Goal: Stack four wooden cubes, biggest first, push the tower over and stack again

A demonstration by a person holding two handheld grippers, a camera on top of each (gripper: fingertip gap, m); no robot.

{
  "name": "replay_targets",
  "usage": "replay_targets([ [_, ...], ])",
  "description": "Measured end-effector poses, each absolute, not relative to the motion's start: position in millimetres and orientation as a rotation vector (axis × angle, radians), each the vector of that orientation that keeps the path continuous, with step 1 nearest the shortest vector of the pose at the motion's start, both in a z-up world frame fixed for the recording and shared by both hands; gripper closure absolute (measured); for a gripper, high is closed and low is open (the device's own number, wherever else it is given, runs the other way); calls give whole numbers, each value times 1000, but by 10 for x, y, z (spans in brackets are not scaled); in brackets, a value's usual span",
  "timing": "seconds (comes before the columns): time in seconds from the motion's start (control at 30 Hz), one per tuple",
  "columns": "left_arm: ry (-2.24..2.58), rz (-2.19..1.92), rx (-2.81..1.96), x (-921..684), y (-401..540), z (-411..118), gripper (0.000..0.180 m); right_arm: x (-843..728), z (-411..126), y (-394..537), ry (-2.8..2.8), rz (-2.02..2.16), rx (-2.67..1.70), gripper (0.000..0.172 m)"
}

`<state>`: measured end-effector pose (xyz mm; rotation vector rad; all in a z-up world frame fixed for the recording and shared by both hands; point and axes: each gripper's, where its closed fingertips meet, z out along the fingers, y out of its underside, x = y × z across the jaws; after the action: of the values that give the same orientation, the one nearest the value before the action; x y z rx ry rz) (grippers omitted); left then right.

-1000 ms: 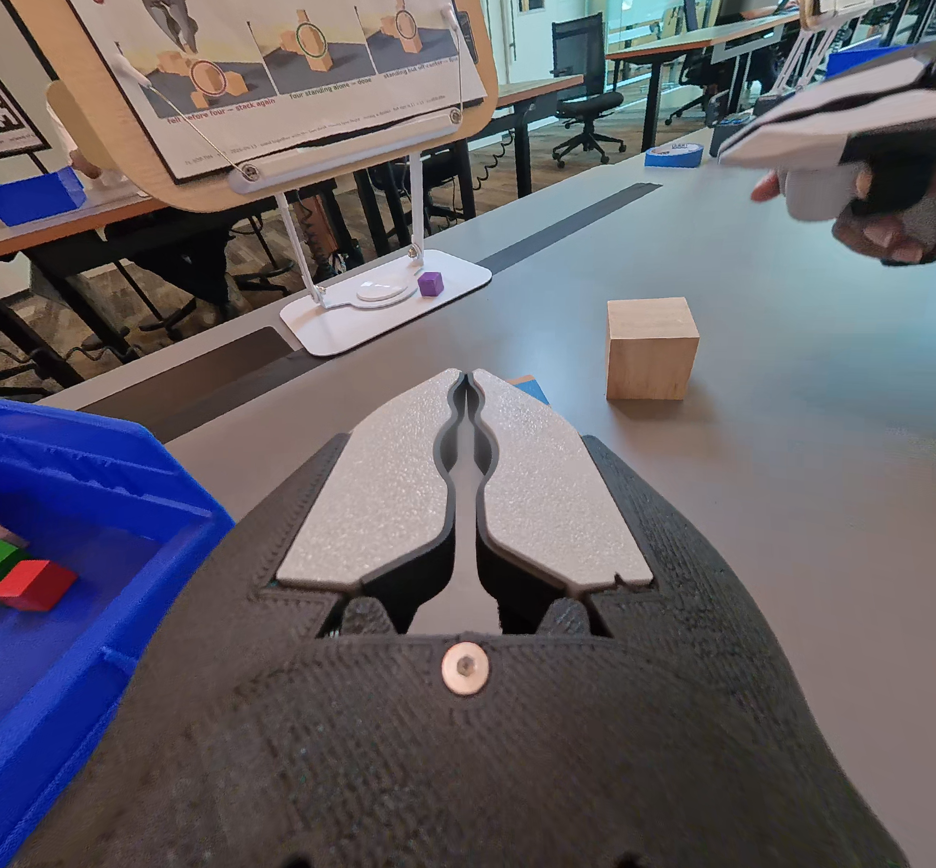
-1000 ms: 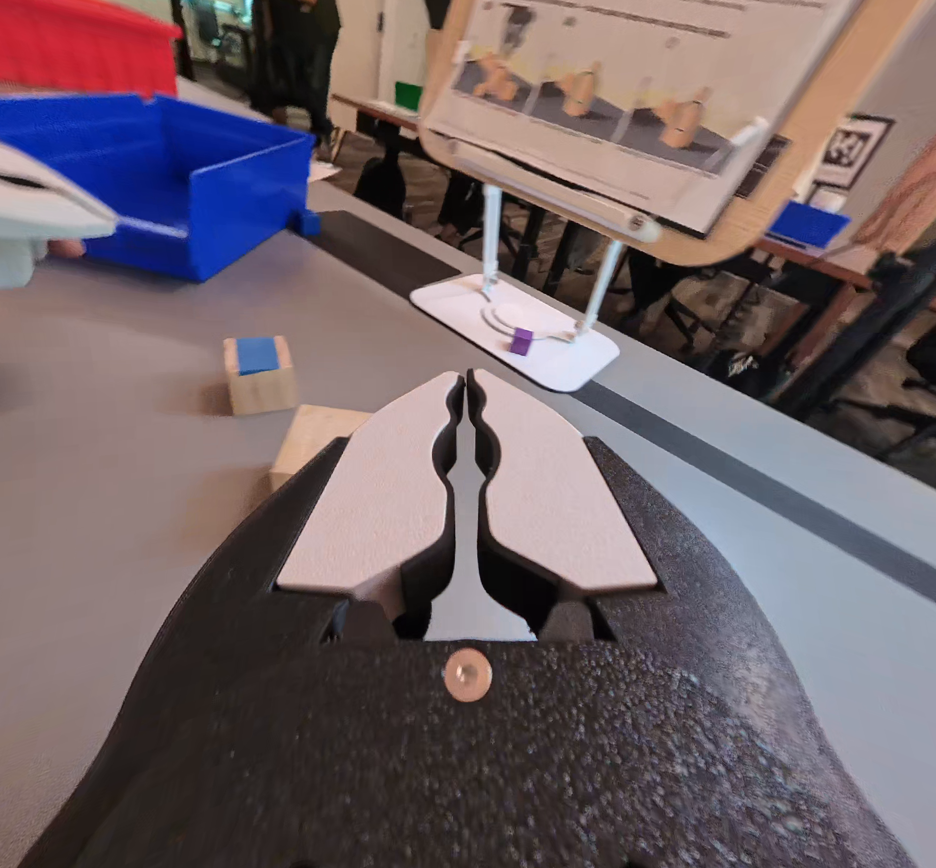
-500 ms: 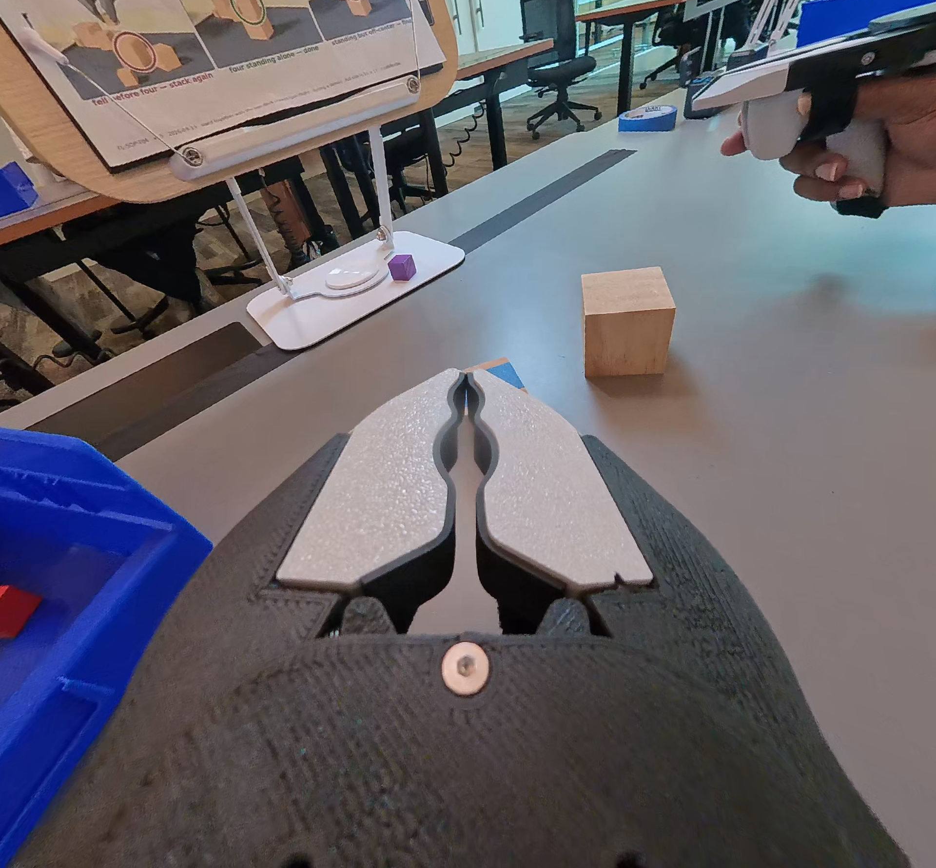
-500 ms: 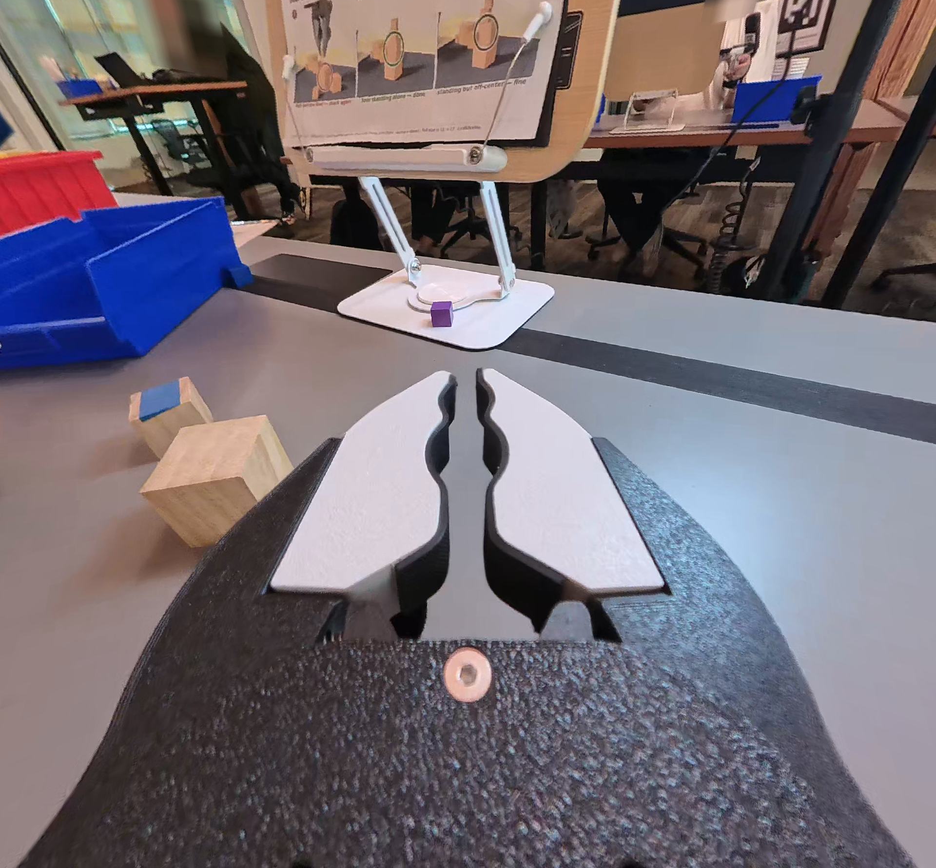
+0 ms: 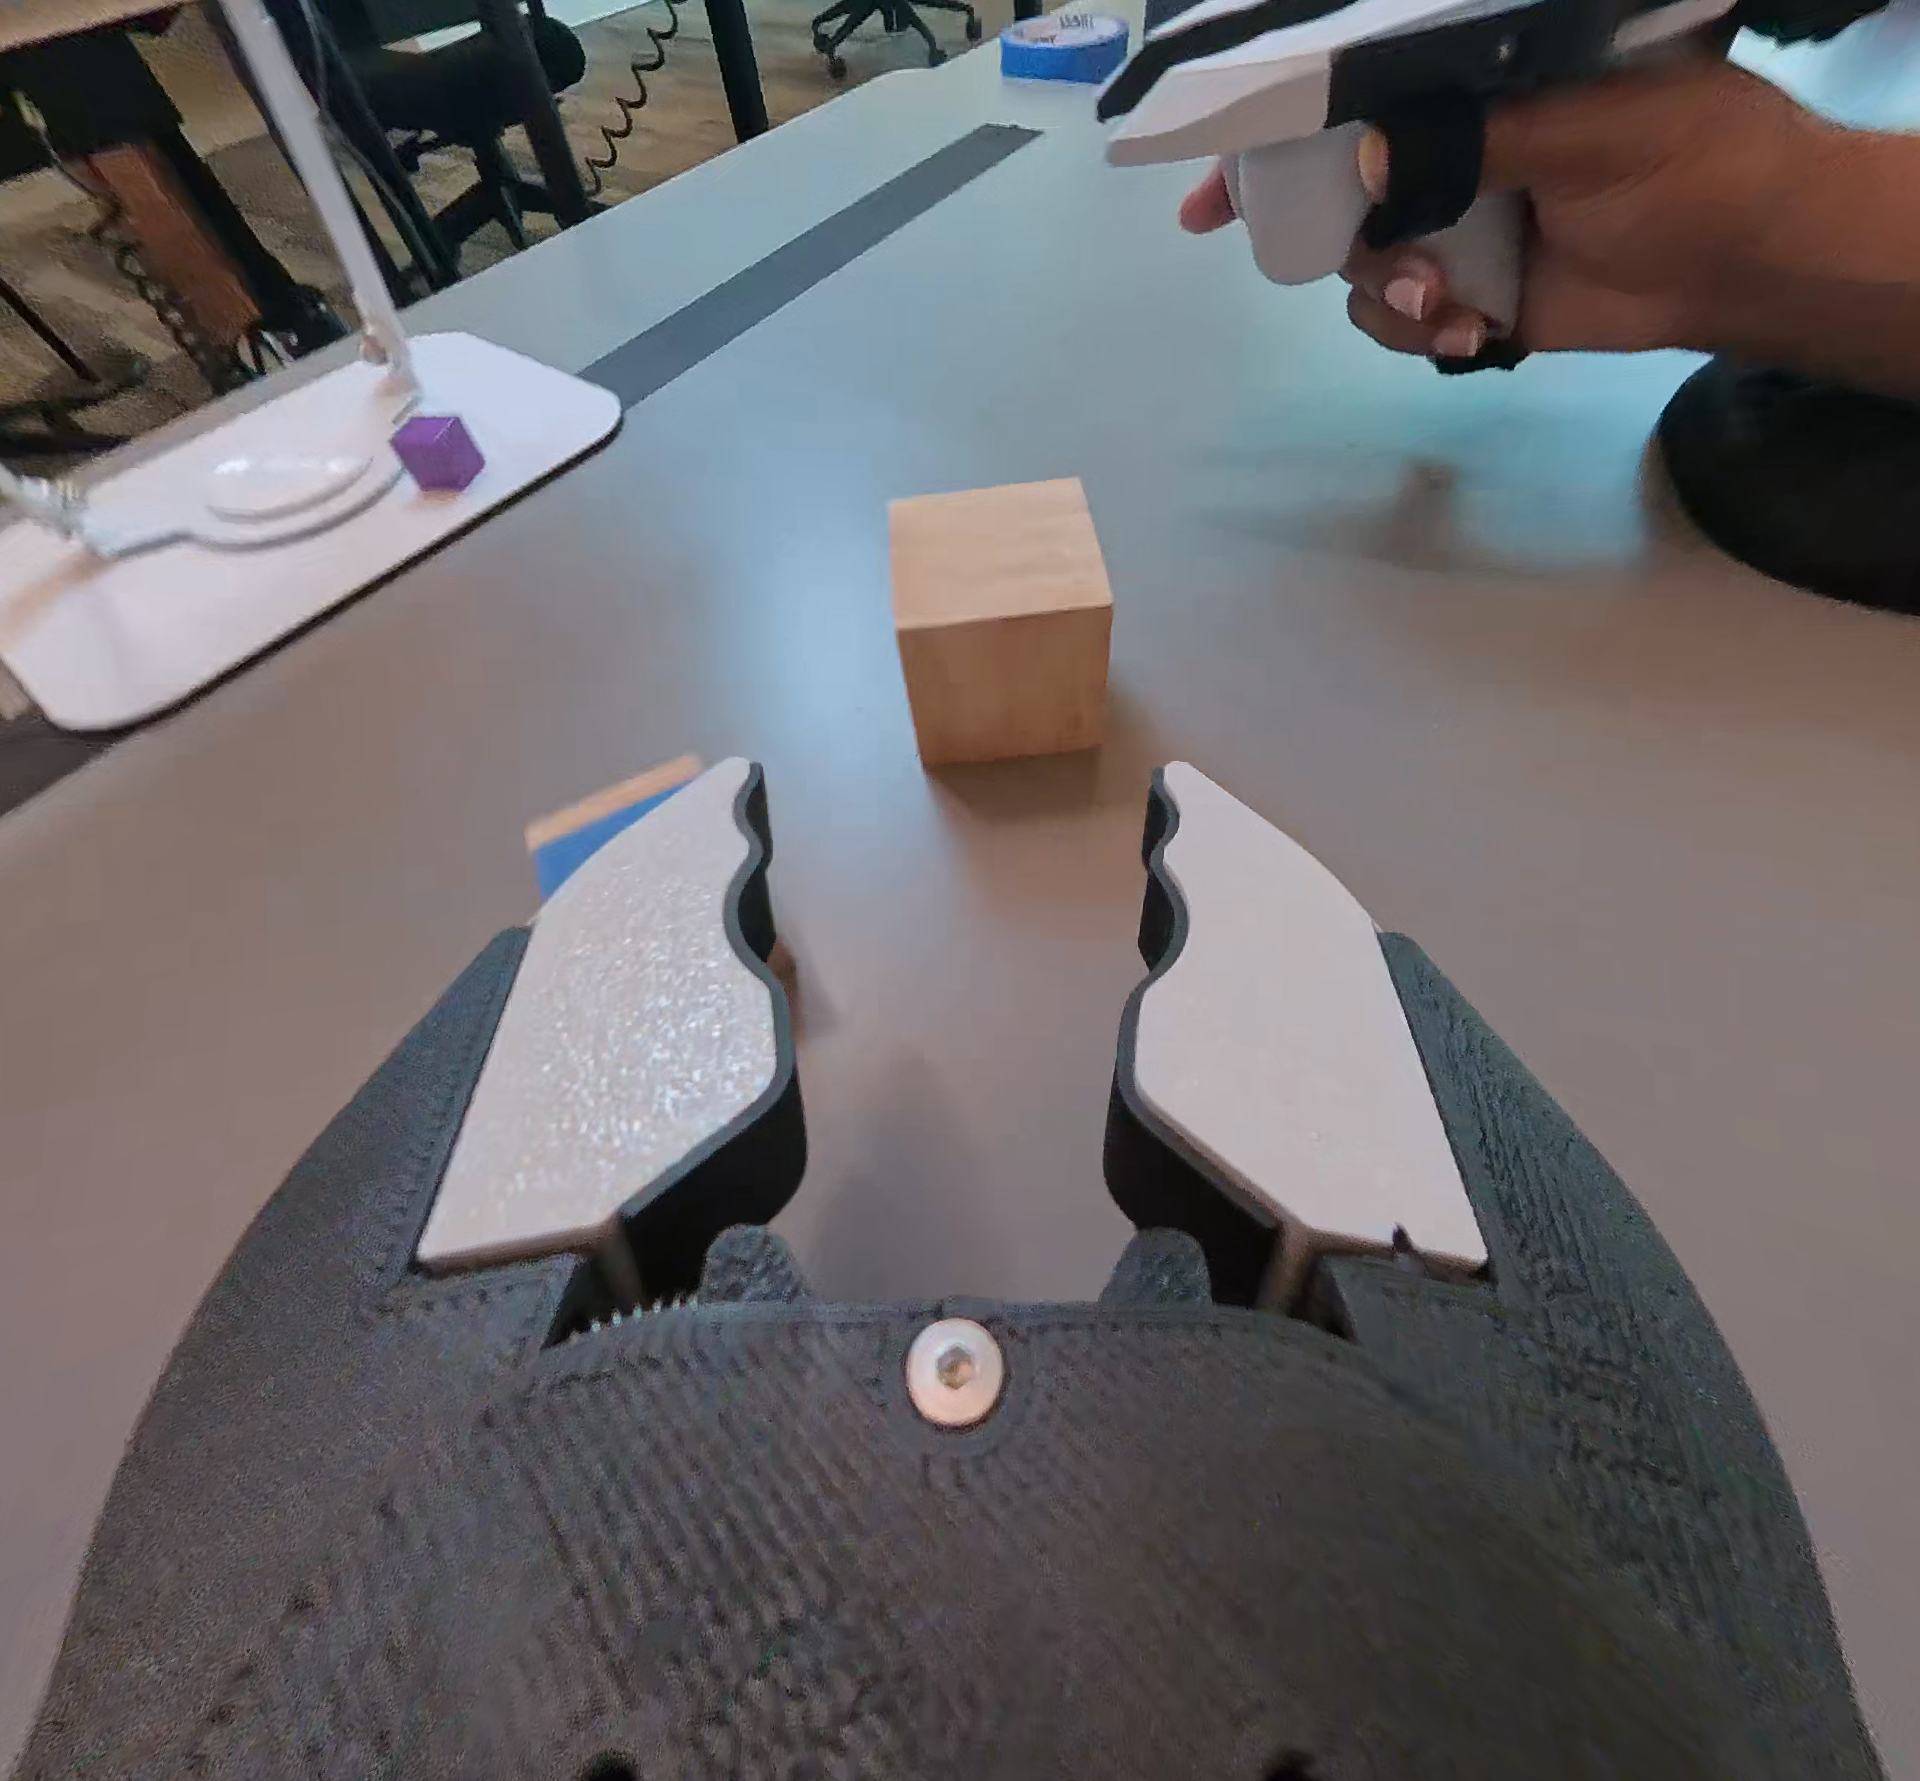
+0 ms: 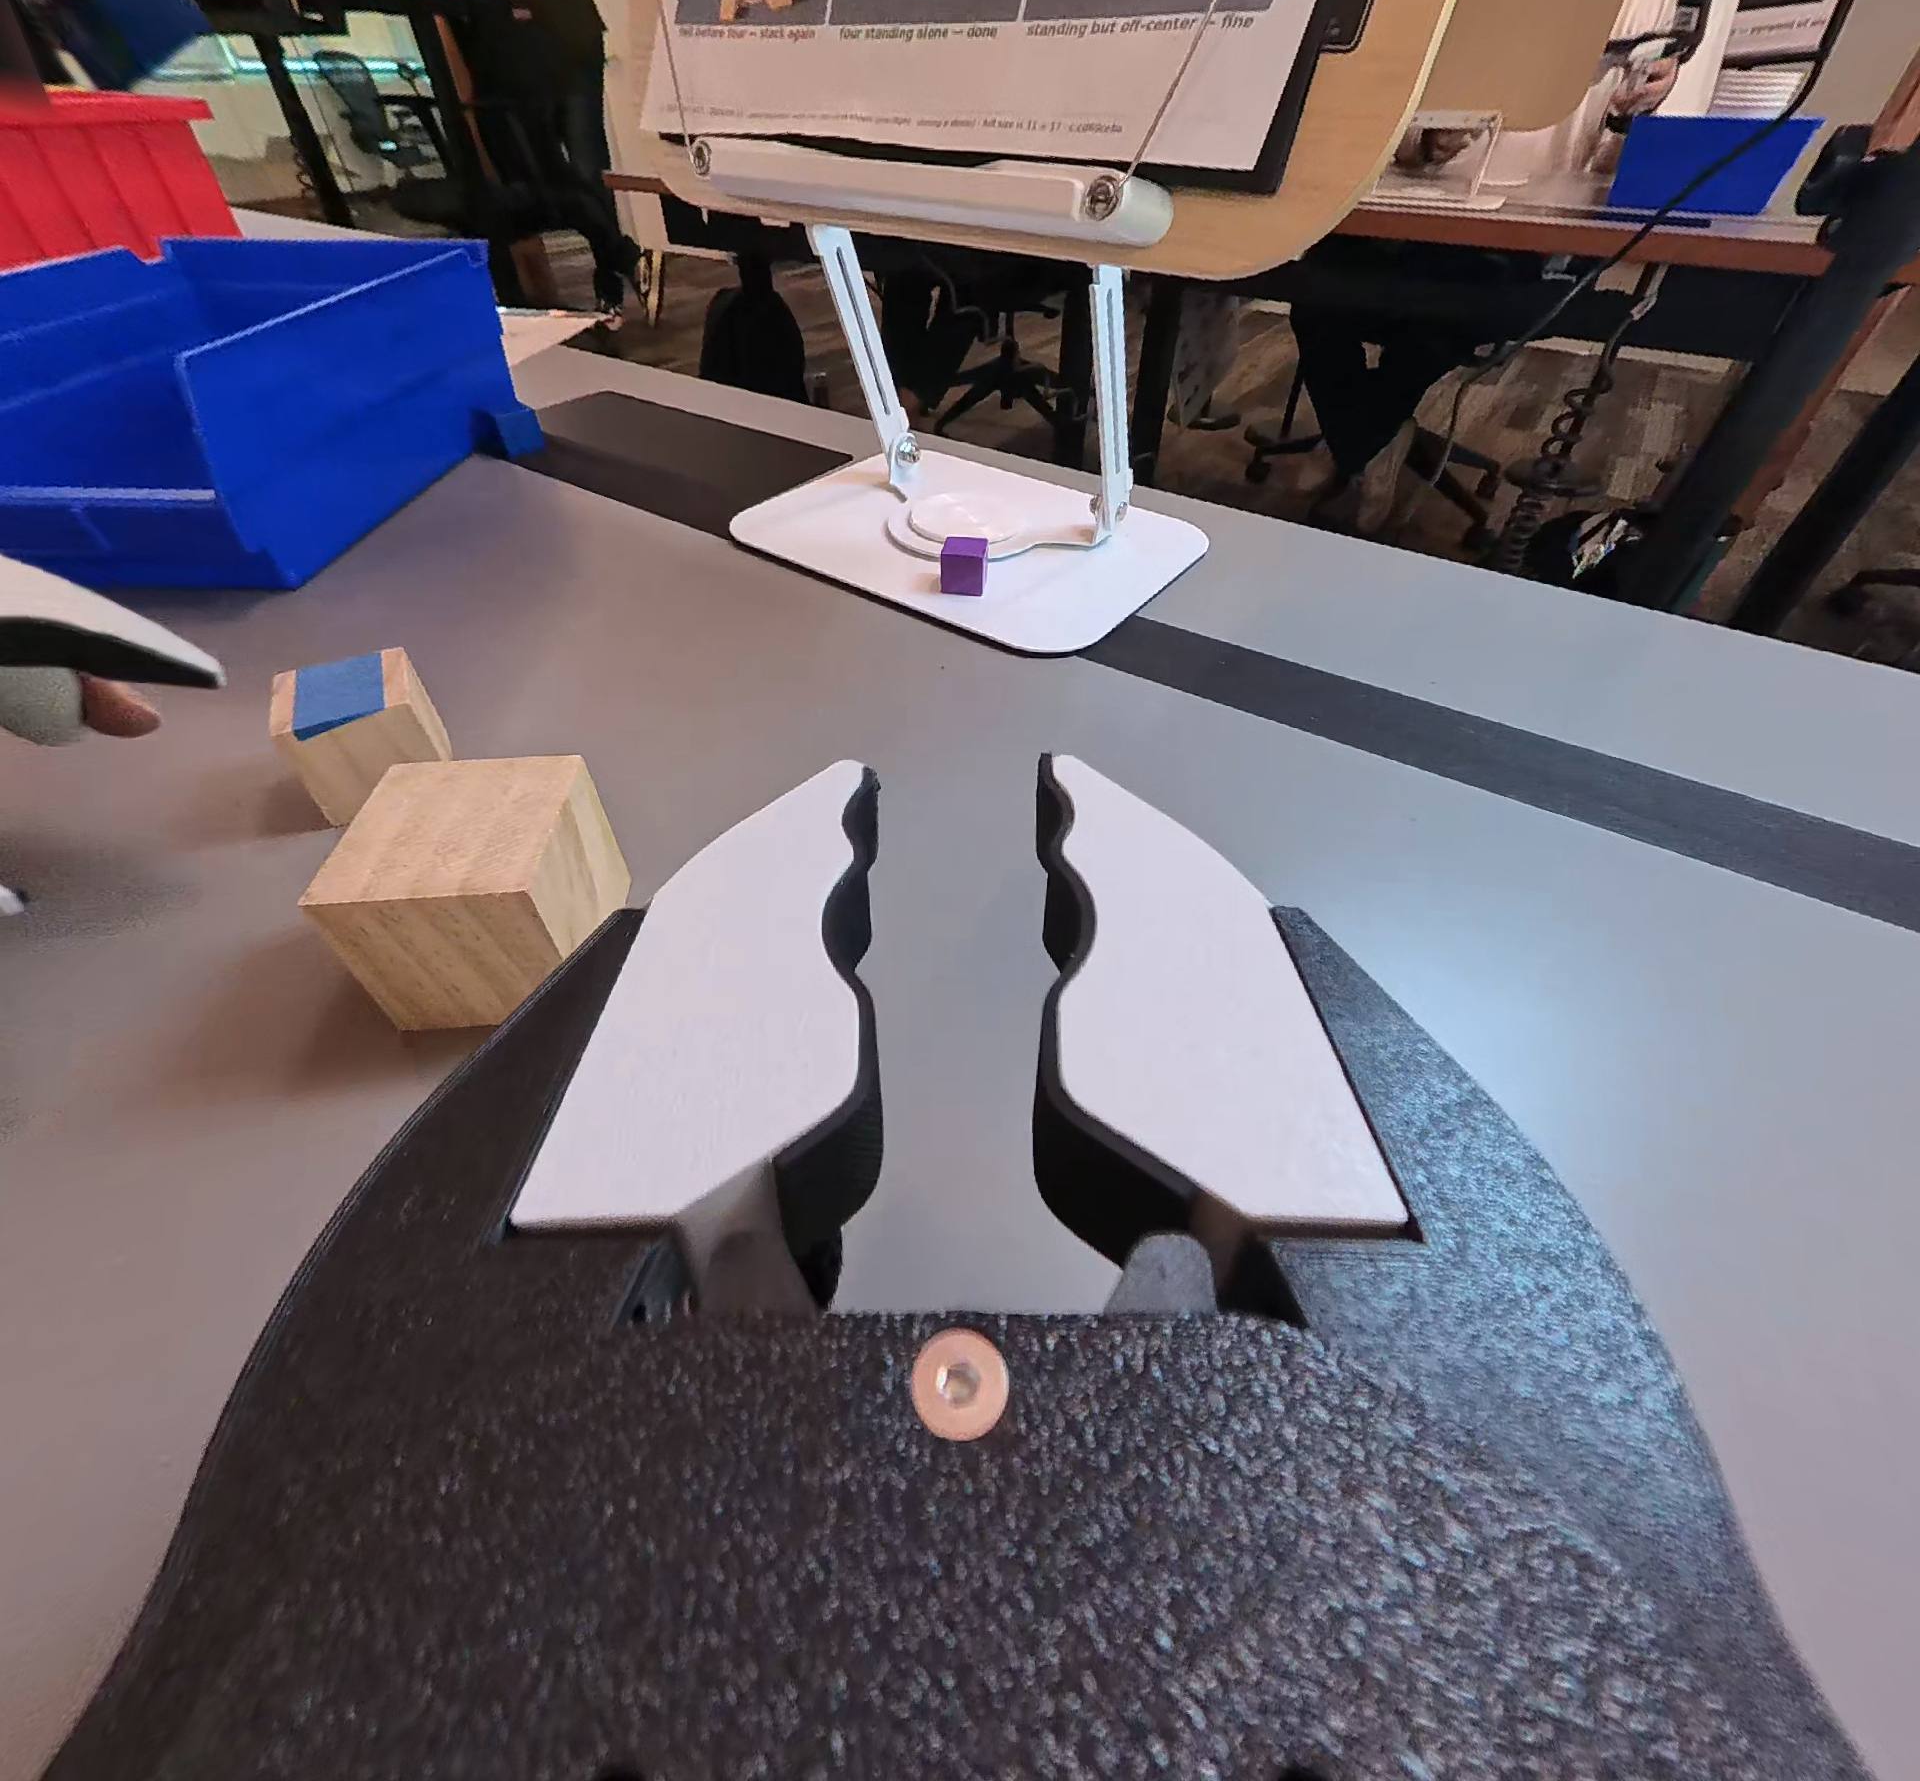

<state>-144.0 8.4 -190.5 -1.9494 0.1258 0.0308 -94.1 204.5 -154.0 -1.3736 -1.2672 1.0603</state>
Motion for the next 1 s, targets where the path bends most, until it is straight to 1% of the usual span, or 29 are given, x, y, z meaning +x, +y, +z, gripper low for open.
replay_targets([
  [0.17, 157, 26, -2092, -1271, 541, -2029, 108, -940, -1561, 2044, -1288, 1026, -1369, 143],
  [0.27, 111, -18, -2240, -1235, 725, -2223, 97, -936, -1558, 2049, -1290, 1020, -1367, 143],
  [0.3, 95, -11, -2247, -1238, 780, -2246, 97, -935, -1554, 2047, -1290, 1027, -1369, 143],
  [0.37, 72, 18, -2253, -1266, 845, -2280, 108, -935, -1544, 2035, -1293, 1039, -1369, 144],
  [0.4, 64, 46, -2244, -1300, 858, -2274, 119, -935, -1537, 2025, -1297, 1043, -1366, 144],
  [0.43, 86, 37, -2236, -1286, 856, -2272, 120, -935, -1530, 2010, -1303, 1046, -1361, 144],
  [0.53, 206, -41, -2202, -1162, 772, -2234, 120, -939, -1496, 1939, -1330, 1052, -1330, 146],
  [0.67, 413, -191, -2053, -946, 527, -1938, 120, -947, -1478, 1839, -1379, 1032, -1278, 147],
  [0.8, 607, -333, -1967, -923, 81, -1690, 120, -958, -1492, 1772, -1410, 1028, -1252, 148],
  [0.9, 660, -389, -1976, -1109, -235, -1706, 120, -970, -1535, 1748, -1425, 1033, -1257, 148],
  [1.0, 653, -397, -2033, -1380, -447, -1851, 120, -982, -1589, 1733, -1444, 1029, -1264, 148],
])
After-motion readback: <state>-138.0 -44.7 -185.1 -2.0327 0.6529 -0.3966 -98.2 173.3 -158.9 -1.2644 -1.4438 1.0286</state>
